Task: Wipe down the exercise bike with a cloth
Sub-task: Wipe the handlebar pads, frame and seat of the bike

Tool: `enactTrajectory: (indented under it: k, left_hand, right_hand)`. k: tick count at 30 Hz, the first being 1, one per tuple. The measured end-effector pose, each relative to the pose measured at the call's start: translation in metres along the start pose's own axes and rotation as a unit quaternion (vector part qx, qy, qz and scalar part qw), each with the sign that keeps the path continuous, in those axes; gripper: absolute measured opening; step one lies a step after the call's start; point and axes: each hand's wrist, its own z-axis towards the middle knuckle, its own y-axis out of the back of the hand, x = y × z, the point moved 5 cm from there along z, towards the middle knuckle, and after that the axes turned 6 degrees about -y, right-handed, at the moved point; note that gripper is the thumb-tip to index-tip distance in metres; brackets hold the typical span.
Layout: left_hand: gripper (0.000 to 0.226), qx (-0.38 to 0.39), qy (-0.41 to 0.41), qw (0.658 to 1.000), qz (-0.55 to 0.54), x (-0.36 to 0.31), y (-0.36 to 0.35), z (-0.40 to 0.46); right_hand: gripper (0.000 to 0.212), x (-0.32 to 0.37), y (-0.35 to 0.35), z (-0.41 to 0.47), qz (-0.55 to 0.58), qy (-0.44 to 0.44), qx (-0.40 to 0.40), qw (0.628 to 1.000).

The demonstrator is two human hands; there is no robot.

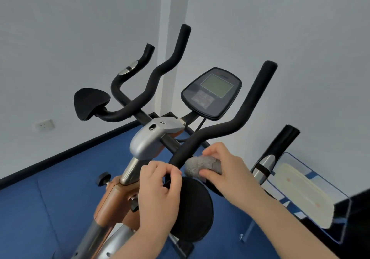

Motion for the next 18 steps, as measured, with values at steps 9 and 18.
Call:
enactTrajectory:
  k: [9,18]
  left_hand:
    - [0.026,0.030,-0.020,0.999,-0.008,0.000,-0.001,0.005]
    - [0.020,0.011,-0.014,1.000,-0.001,0.003,0.000,0.000]
  right_hand:
    - [0.016,0.009,0.007,0.003,-0.019,0.006,0.008,1.000]
    - [0.024,-0.009,0.021,-0.050,-0.139,0.042,0.005,0.989]
